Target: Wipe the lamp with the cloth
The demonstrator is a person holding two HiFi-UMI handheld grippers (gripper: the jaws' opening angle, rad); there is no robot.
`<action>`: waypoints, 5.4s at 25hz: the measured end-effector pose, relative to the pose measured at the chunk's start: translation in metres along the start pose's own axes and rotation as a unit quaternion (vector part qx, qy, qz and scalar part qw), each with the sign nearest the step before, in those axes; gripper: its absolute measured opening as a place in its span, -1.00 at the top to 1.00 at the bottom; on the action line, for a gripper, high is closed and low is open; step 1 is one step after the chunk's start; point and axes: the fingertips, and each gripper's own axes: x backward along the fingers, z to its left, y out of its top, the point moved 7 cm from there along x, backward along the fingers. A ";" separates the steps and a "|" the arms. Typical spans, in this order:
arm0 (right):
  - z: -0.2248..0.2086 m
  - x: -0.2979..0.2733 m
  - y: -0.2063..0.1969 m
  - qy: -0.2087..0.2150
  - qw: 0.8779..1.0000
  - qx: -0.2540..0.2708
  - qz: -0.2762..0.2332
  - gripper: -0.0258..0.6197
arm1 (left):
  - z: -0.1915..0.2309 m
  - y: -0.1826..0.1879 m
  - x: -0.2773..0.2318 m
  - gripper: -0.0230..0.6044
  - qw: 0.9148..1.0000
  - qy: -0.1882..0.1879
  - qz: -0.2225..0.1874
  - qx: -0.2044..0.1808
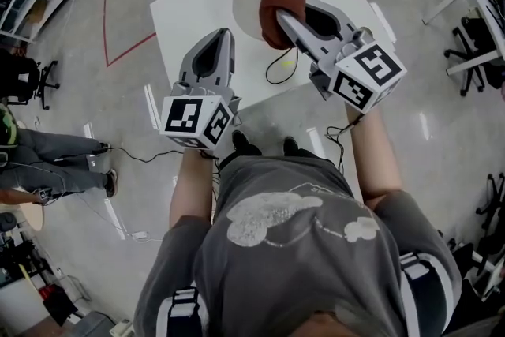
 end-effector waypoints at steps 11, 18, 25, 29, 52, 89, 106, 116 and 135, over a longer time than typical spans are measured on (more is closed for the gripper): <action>0.021 -0.045 -0.030 -0.060 0.998 -0.013 0.023 0.64 | 0.054 0.000 -0.007 0.90 0.998 -0.067 0.012 0.003; 0.034 -0.071 -0.058 -0.113 0.991 -0.025 0.061 0.64 | 0.086 -0.015 -0.004 0.90 0.993 -0.106 0.031 0.032; 0.042 -0.085 -0.094 -0.159 0.982 -0.046 0.095 0.64 | 0.106 -0.031 0.003 0.90 0.987 -0.144 0.054 0.048; 0.044 -0.093 -0.115 -0.186 0.974 -0.063 0.109 0.64 | 0.120 -0.038 0.006 0.90 0.984 -0.161 0.061 0.053; 0.060 -0.093 -0.040 -0.276 0.960 -0.054 -0.005 0.64 | 0.131 -0.007 -0.013 0.90 0.975 -0.217 0.033 0.044; 0.048 -0.175 -0.140 -0.426 0.896 -0.115 0.051 0.64 | 0.216 -0.054 -0.071 0.90 0.935 -0.324 0.116 0.085; 0.022 -0.219 -0.016 -0.508 0.856 -0.036 -0.087 0.64 | 0.225 0.020 -0.139 0.90 0.910 -0.406 0.027 0.078; 0.000 -0.227 -0.020 -0.547 0.830 -0.066 -0.086 0.64 | 0.232 0.012 -0.173 0.90 0.905 -0.413 0.041 0.099; -0.004 -0.228 -0.132 -0.522 0.826 -0.214 -0.001 0.64 | 0.260 -0.056 -0.148 0.90 0.926 -0.340 0.110 0.121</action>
